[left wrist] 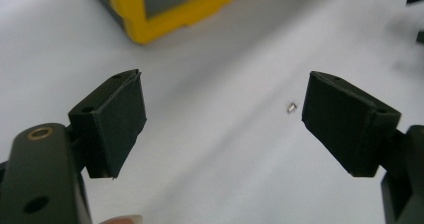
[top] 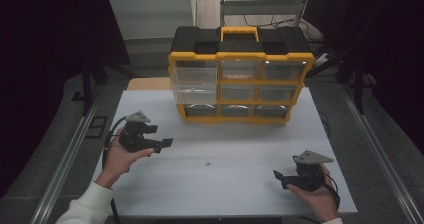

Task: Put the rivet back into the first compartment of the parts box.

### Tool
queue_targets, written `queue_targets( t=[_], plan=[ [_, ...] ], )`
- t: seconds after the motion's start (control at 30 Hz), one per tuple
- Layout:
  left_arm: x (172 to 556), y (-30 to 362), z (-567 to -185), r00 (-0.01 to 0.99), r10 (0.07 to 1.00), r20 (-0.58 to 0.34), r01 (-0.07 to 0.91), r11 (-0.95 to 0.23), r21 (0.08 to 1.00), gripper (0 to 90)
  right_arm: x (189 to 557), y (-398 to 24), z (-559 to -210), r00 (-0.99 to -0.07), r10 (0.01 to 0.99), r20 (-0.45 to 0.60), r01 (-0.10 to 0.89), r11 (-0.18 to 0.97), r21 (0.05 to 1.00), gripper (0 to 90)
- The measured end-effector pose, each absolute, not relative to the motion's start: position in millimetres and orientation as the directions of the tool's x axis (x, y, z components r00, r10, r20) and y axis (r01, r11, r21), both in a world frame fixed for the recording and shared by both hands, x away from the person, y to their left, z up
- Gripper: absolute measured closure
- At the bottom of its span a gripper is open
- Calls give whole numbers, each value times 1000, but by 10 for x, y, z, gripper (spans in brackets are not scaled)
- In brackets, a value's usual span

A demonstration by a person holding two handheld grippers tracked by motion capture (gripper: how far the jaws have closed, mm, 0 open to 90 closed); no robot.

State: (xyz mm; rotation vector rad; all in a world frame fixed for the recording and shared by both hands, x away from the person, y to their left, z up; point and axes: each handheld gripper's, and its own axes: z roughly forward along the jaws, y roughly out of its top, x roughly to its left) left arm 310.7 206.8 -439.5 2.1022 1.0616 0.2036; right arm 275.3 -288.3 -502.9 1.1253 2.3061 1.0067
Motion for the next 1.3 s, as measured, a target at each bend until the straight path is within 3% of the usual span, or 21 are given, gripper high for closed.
queue_targets(
  t=[0.57, 0.87, 1.07, 1.3],
  plan=[
    [3211, 1329, -4823, 730, 665, -158, 607, -524, 597, 212, 2755, -2895, -5036, -609, 793, -26, 522, 425, 739, 119],
    [3258, 1003, -4978, 801, 585, -124, 546, -630, 552, 270, 2758, -2882, -5046, -613, 790, -27, 526, 433, 732, 118],
    [3282, 798, -5070, 831, 554, -56, 506, -708, 493, 377, 2757, -2893, -5046, -611, 791, -25, 527, 430, 733, 118],
    [3283, 673, -5142, 854, 518, -43, 480, -754, 449, 601, 2757, -2895, -5049, -612, 791, -25, 528, 432, 731, 118]
  ],
)
